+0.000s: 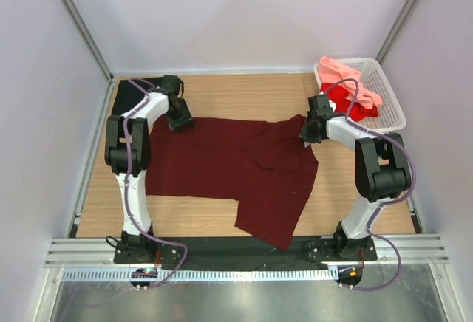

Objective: Fold and stack the t-shirts
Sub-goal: Fold the tshirt

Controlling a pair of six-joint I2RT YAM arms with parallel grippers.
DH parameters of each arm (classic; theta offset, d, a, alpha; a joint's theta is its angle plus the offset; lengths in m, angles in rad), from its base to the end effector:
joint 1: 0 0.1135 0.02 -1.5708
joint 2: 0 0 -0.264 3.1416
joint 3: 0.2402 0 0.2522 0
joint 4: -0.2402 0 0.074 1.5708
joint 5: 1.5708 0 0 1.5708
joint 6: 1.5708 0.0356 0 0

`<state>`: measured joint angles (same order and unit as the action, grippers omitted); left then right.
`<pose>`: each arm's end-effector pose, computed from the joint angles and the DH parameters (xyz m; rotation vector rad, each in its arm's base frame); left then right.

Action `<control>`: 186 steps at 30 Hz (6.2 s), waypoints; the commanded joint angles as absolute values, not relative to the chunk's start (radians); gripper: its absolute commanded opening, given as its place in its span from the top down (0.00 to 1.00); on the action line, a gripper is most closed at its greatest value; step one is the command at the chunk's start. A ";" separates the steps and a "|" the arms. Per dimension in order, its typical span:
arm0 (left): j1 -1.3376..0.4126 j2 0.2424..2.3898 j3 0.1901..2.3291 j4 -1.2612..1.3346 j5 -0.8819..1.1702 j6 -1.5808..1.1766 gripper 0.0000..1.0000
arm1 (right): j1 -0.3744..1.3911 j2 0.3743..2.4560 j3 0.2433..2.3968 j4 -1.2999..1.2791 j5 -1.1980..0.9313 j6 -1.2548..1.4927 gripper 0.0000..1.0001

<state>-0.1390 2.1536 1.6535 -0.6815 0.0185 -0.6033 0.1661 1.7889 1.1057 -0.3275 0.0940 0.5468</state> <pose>0.4462 -0.0631 0.1677 -0.6340 2.7037 -0.2225 0.3587 0.0567 0.1704 0.5227 2.5279 0.1453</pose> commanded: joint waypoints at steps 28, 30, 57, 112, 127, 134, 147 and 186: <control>-0.117 2.187 1.654 -0.726 -0.069 -0.611 0.51 | 0.158 1.562 0.936 -0.239 0.097 0.581 0.93; -0.117 2.183 1.646 -0.729 -0.066 -0.615 0.52 | 0.160 1.577 0.960 -0.206 0.083 0.581 0.79; -0.115 2.190 1.643 -0.735 -0.098 -0.627 0.51 | 0.160 1.726 1.057 -0.195 0.116 0.693 0.99; -0.089 2.158 1.658 -0.776 -0.106 -0.647 0.46 | 0.167 1.834 1.155 -0.130 0.147 0.549 0.72; -0.037 2.152 1.595 -0.742 -0.100 -0.745 0.45 | 0.167 1.867 1.074 -0.170 0.370 0.630 0.74; -0.034 2.151 1.725 -0.814 -0.080 -0.723 0.45 | 0.169 1.928 1.247 -0.204 0.342 0.583 0.73; -0.051 1.717 1.491 -0.657 0.084 -0.678 0.39 | 0.290 1.576 1.157 -0.471 0.240 0.499 0.62; 0.038 1.539 1.108 -0.634 0.279 -0.653 0.39 | 0.730 1.787 1.103 -0.227 0.250 0.155 0.85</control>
<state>0.0391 1.5528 1.0943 -0.6445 0.2695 -0.6708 0.7307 1.7889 1.0618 -0.2619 0.2214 0.1524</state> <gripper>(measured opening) 0.614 0.204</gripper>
